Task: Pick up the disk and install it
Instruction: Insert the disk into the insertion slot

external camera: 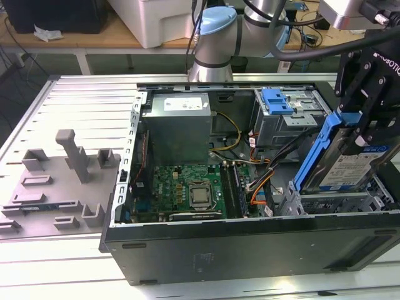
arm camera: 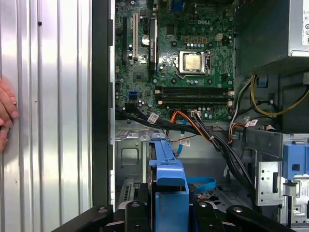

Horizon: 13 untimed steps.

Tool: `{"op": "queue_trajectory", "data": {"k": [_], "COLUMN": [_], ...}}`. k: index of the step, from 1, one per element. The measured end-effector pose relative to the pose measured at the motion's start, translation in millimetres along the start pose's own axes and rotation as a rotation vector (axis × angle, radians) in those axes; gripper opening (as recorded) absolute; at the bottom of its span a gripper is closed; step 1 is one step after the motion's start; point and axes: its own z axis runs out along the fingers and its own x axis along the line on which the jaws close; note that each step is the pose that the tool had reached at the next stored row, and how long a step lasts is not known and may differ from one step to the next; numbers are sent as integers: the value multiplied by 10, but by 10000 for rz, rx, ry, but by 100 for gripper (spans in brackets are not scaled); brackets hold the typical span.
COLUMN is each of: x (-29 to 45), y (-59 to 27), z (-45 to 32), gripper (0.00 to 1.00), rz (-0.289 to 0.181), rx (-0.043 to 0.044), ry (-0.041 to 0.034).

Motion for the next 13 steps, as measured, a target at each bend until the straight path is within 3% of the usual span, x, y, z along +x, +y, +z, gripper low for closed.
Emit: {"op": "queue_trajectory", "data": {"k": [13], "x": [2], "y": [0], "z": [49], "gripper": [36], "rz": [-1], "rx": [0], "ry": [0]}}
